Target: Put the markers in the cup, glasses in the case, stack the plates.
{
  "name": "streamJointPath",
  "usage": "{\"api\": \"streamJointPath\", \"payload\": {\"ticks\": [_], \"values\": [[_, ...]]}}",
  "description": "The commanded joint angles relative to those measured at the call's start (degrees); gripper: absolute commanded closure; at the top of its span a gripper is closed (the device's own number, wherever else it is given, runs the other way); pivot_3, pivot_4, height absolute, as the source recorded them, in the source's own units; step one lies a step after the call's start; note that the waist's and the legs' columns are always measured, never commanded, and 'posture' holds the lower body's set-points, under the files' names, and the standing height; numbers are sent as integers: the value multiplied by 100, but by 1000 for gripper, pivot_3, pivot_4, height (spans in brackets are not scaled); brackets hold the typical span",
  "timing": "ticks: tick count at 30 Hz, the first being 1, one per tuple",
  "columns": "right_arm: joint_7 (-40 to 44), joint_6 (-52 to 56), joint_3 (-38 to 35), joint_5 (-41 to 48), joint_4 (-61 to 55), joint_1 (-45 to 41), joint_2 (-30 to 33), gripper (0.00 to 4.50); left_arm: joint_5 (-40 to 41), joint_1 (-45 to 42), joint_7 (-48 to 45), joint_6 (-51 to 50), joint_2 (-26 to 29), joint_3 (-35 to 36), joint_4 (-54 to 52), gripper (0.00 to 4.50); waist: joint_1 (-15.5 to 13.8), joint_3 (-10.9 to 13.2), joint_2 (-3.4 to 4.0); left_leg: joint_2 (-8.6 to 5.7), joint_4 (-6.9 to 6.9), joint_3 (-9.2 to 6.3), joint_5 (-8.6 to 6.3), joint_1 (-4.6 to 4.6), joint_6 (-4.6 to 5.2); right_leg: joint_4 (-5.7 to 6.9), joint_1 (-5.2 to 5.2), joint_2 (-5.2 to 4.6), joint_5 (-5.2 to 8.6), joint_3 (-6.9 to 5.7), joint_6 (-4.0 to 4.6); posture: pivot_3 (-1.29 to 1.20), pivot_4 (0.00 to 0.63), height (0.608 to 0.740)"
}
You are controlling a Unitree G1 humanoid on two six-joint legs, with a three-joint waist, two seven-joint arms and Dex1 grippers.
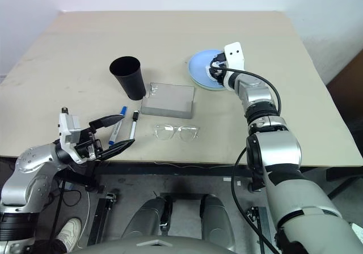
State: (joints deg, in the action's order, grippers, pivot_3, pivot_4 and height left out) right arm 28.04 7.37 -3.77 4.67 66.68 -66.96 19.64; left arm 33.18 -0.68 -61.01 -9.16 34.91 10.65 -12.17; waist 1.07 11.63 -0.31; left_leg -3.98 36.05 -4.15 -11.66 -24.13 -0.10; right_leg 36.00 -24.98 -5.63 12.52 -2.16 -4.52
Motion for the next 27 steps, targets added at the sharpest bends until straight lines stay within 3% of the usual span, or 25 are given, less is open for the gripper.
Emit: {"api": "streamJointPath", "payload": {"ticks": [1,2,5,10,12,22,27], "values": [[165,-140,-24,-46,-322,-330,163,784,134,-8,-6,14,85,179,-212,0,0,0,0,0,0,0,0,0,0,1,0,0,0,0,0,0,150,735],[272,-70,-55,10,-443,-381,206,498,145,-15,-2,-9,85,175,-218,0,0,0,0,0,1,0,0,1,0,1,0,1,0,1,0,0,150,735],[851,210,-22,162,-1090,-383,340,498,141,-22,0,-35,87,162,-228,0,-4,2,4,0,0,2,0,0,0,1,0,1,-1,2,-1,0,150,735],[2866,1587,680,597,-3861,704,910,498,167,-57,26,-80,132,213,-198,0,-26,-1,-1,3,-4,2,-1,-1,0,-1,-3,2,-7,4,-18,0,150,735],[3304,2043,965,677,-4709,1090,1173,498,172,-48,35,-83,149,229,-192,0,-40,-1,-1,4,-4,-4,-2,-2,1,-2,0,1,-5,2,-21,0,150,735],[4036,3988,1736,1284,-7304,1942,1784,498,176,-26,115,-145,150,249,-282,0,-41,-2,-3,16,2,2,-3,-9,-2,-3,-12,-10,9,13,-6,0,150,735],[3885,4320,2208,1257,-7675,2161,1729,498,165,-78,115,-172,175,209,-275,0,-44,-2,-4,19,5,4,-3,-28,-2,-18,-21,-9,-1,12,6,0,150,735]]}}
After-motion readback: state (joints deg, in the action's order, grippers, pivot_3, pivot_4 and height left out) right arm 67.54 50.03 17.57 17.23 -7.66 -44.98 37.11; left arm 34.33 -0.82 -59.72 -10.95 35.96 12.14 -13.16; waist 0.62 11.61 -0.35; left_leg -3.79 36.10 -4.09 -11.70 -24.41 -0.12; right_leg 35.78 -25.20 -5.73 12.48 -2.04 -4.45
